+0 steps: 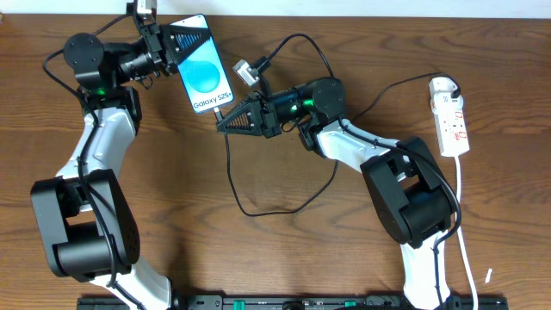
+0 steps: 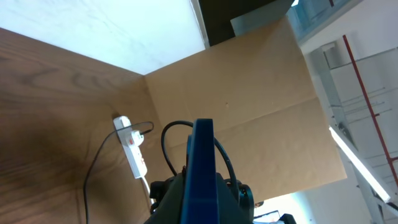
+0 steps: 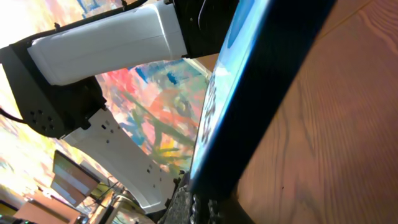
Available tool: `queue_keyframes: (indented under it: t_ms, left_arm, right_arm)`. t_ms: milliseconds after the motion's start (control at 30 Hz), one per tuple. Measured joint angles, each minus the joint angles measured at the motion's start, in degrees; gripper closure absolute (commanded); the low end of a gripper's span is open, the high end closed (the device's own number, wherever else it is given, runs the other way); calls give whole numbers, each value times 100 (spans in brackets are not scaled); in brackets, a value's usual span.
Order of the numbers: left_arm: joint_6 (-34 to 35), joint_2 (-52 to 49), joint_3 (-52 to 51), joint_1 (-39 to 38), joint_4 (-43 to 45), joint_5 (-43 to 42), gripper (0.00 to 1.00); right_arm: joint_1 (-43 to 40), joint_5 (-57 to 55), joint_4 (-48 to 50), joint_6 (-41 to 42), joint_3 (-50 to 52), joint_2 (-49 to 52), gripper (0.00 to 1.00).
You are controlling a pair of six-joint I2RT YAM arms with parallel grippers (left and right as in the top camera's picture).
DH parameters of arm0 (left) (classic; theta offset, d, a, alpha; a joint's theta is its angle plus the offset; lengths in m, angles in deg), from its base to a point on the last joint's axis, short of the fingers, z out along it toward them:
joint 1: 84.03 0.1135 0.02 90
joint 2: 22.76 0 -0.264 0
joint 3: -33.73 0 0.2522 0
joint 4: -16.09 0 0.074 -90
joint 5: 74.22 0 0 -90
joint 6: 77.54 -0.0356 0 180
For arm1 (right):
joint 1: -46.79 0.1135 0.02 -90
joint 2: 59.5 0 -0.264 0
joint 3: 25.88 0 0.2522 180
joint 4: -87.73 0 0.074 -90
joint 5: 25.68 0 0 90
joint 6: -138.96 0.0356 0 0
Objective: Plug charger to phone and switch on socket
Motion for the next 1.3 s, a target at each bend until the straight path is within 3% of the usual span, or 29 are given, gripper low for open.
queue_keyframes:
  t_ms: [1033, 1300]
  left_arm:
    - [-76, 0, 0, 22, -7, 216, 93]
    - [52, 0, 0, 177, -481, 415, 92]
  right_arm:
    - [20, -343, 17, 216, 24, 0, 99]
    - [24, -352, 20, 216, 24, 0, 99]
